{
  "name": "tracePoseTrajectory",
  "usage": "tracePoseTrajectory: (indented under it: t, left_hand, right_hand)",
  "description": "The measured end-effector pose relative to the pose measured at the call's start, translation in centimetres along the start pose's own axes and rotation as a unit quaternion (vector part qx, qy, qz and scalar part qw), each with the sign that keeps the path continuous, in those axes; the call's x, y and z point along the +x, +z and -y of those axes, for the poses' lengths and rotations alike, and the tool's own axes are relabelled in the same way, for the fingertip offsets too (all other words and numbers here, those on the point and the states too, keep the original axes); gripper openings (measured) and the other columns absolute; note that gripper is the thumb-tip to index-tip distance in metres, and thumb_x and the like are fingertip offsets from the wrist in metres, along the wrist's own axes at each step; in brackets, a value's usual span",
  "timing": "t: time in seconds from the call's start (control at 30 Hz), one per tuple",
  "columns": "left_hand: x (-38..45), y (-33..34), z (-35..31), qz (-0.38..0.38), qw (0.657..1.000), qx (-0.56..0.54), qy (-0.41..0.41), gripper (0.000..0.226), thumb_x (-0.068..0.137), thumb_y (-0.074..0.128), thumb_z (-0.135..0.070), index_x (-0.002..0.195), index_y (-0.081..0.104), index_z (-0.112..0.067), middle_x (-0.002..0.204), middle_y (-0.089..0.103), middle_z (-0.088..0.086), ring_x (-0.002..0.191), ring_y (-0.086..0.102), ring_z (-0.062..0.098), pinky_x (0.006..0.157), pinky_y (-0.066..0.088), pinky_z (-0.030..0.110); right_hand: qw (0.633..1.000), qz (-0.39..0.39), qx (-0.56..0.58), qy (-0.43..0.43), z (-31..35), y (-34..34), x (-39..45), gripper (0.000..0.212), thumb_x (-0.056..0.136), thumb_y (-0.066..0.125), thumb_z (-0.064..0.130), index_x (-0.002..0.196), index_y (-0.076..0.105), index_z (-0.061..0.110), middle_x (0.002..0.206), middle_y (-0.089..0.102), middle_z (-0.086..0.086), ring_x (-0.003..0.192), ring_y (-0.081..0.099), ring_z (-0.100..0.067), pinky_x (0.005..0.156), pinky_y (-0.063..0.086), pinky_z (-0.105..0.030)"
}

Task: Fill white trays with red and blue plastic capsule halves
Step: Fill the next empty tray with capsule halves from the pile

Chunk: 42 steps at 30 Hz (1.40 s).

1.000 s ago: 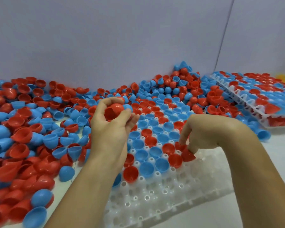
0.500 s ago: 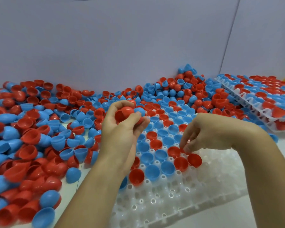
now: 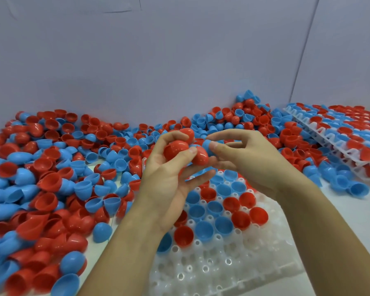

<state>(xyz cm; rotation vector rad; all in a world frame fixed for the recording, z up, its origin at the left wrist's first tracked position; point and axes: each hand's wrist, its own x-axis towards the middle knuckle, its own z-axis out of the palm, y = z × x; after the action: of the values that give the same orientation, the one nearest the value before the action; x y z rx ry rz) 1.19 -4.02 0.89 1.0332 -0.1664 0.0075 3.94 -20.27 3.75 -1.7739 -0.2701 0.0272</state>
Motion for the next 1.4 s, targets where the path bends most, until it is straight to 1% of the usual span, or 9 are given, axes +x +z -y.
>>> tracePoseTrajectory:
  t: [0.1,0.27,0.5,0.6,0.77,0.97,1.1,1.23,1.4]
  left_hand:
    - [0.3,-0.1,0.3,-0.046,0.999,0.018,0.013,0.022,0.092,0.067,-0.009,0.088,0.068,-0.031,0.118,0.065,0.015,0.097,0.073,0.04,0.072,0.06,0.043]
    - [0.5,-0.1,0.8,-0.083,0.996,0.03,0.03,0.028,0.087,0.074,-0.01,0.079,0.063,-0.034,0.106,0.064,0.01,0.093,0.073,0.033,0.072,0.06,0.043]
    - [0.6,-0.3,0.9,-0.103,0.985,0.091,0.106,0.033,0.087,0.074,-0.001,0.084,0.063,-0.032,0.093,0.069,-0.005,0.084,0.075,0.025,0.068,0.062,0.039]
    - [0.5,-0.2,0.9,-0.116,0.979,0.109,0.127,0.031,0.088,0.074,-0.004,0.085,0.063,-0.033,0.103,0.067,0.001,0.088,0.075,0.026,0.07,0.063,0.043]
    - [0.7,-0.5,0.8,-0.125,0.983,0.074,0.109,0.027,0.091,0.07,-0.006,0.09,0.062,-0.031,0.101,0.068,0.007,0.089,0.074,0.03,0.074,0.062,0.046]
    - [0.5,-0.7,0.6,-0.119,0.952,0.206,0.194,0.032,0.09,0.073,-0.006,0.09,0.06,-0.035,0.099,0.067,0.007,0.084,0.075,0.024,0.07,0.063,0.036]
    - [0.5,-0.9,0.5,-0.095,0.936,0.262,0.217,0.028,0.09,0.074,-0.01,0.093,0.061,-0.035,0.093,0.066,-0.008,0.083,0.074,0.019,0.067,0.062,0.029]
    - [0.7,-0.9,0.3,-0.113,0.955,0.196,0.19,0.027,0.091,0.072,-0.012,0.086,0.062,-0.037,0.096,0.068,-0.003,0.086,0.074,0.022,0.071,0.062,0.04]
    - [0.7,-1.0,0.1,-0.124,0.973,0.127,0.148,0.028,0.094,0.067,-0.01,0.084,0.062,-0.036,0.109,0.065,0.007,0.089,0.071,0.025,0.072,0.06,0.042]
  right_hand:
    - [1.0,-0.015,0.016,0.003,-0.1,0.4,0.2,0.015,0.094,0.068,0.019,0.107,0.07,0.026,0.094,0.077,-0.001,0.084,0.076,-0.014,0.089,0.058,-0.033]
    - [0.997,-0.048,-0.004,-0.056,0.0,1.7,0.1,0.026,0.095,0.063,0.003,0.108,0.069,0.024,0.104,0.069,0.007,0.084,0.072,-0.005,0.065,0.054,-0.012]
    - [0.995,-0.061,0.019,-0.072,-0.2,2.1,0.3,0.035,0.093,0.064,0.001,0.121,0.067,0.022,0.112,0.065,0.009,0.091,0.069,0.003,0.072,0.054,-0.012]
    - [0.995,-0.066,0.011,-0.08,-0.3,2.1,0.4,0.036,0.092,0.065,0.001,0.117,0.068,0.027,0.111,0.064,0.016,0.091,0.068,0.007,0.072,0.054,-0.01]
    - [0.994,-0.04,0.011,-0.099,-0.3,1.9,0.3,0.047,0.088,0.065,-0.01,0.108,0.07,0.032,0.111,0.069,0.015,0.101,0.068,-0.001,0.077,0.055,-0.014]
    - [0.99,-0.069,-0.031,-0.122,-0.2,1.7,0.2,0.028,0.095,0.061,0.011,0.105,0.071,0.035,0.099,0.072,0.015,0.094,0.068,0.001,0.078,0.057,-0.017]
    - [0.979,-0.076,-0.118,-0.149,-0.1,1.7,0.2,0.015,0.094,0.065,0.022,0.093,0.077,0.032,0.092,0.073,0.017,0.089,0.067,0.002,0.072,0.053,-0.011]
    - [0.982,-0.07,-0.134,-0.112,-0.3,1.2,0.2,0.024,0.096,0.062,0.032,0.078,0.077,0.026,0.076,0.074,-0.003,0.074,0.069,-0.018,0.066,0.057,-0.026]
    - [0.987,-0.042,-0.125,-0.091,-0.2,1.2,0.2,0.033,0.099,0.056,0.033,0.072,0.073,0.026,0.065,0.07,0.007,0.061,0.062,-0.002,0.065,0.054,-0.021]
